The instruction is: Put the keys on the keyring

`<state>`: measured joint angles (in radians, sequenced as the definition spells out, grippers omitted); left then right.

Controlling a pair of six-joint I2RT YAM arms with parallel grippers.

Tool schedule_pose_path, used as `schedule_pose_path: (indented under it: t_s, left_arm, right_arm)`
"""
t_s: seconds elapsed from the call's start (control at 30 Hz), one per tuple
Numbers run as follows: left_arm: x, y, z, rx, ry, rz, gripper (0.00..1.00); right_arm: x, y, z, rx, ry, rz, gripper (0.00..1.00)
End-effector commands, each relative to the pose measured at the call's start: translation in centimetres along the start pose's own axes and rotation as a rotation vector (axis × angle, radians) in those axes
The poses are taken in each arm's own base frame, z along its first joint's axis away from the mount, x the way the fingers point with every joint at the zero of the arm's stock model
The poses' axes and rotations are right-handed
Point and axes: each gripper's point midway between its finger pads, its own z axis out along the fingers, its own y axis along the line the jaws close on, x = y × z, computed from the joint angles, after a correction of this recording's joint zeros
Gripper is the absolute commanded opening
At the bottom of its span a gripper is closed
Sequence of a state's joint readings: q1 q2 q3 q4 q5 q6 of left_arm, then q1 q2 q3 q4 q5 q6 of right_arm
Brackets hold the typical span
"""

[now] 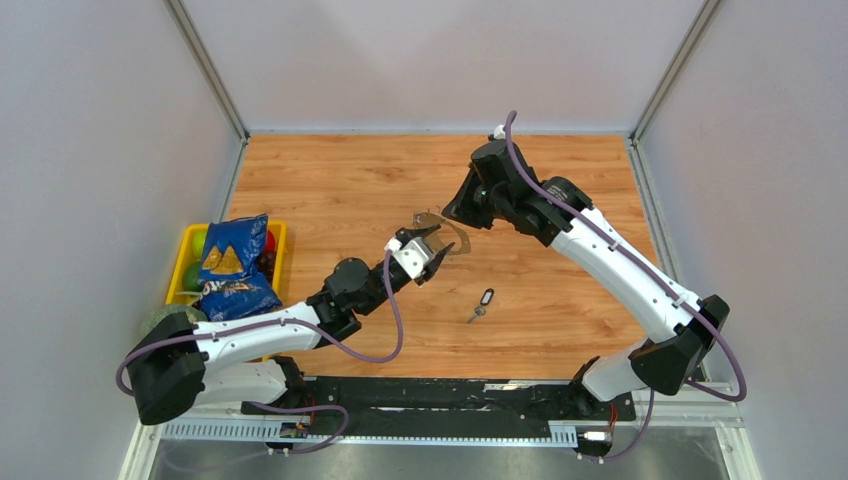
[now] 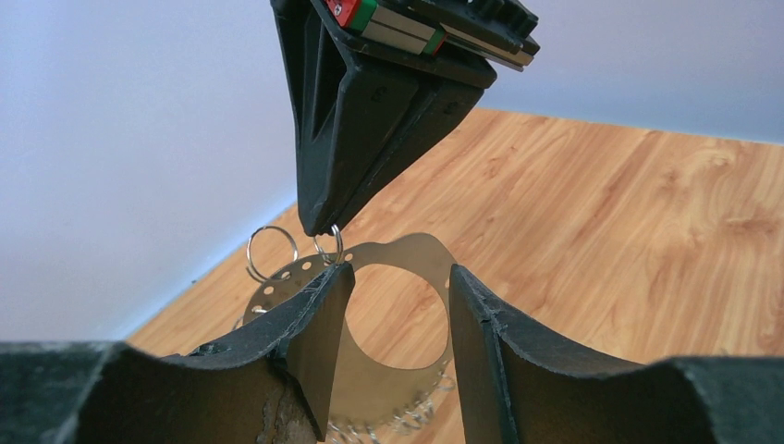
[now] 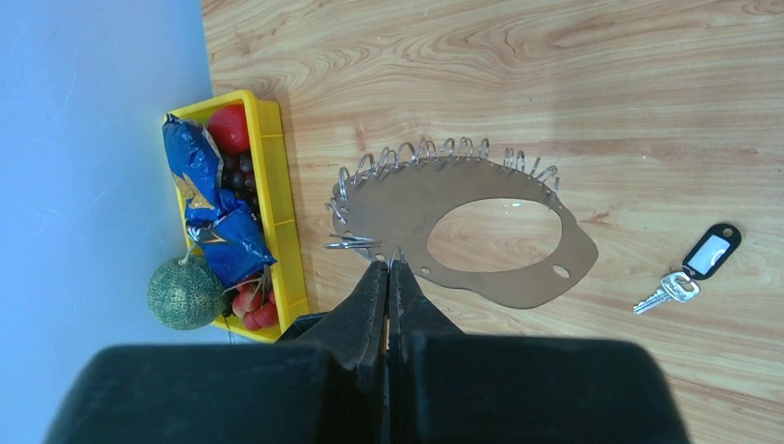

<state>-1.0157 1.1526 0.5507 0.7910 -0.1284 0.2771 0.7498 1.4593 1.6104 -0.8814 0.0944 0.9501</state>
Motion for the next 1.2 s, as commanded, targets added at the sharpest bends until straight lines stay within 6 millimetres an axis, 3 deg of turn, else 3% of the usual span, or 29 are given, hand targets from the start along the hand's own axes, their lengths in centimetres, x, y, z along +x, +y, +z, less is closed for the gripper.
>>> schedule_pose_path:
  t_s: [0.0, 0.4, 1.17]
  left_arm:
    - [-1.2, 1.1, 0.3, -0.072, -0.050, 0.054, 0.54]
    - [-1.4, 1.8, 0.6, -0.144, -0.063, 0.100, 0.54]
    - [-2.1, 2.4, 1.1, -0.182, -0.090, 0.135, 0.34]
  right_arm:
    - [-1.4, 2.8, -1.7, -0.098, -0.040, 0.023, 0.00]
    - [-0.9, 2.9, -2.1, -0.114, -0.032, 0.021, 0.00]
    - [-0.5, 3.1, -2.6, -0.134, -0.023, 0.025, 0.00]
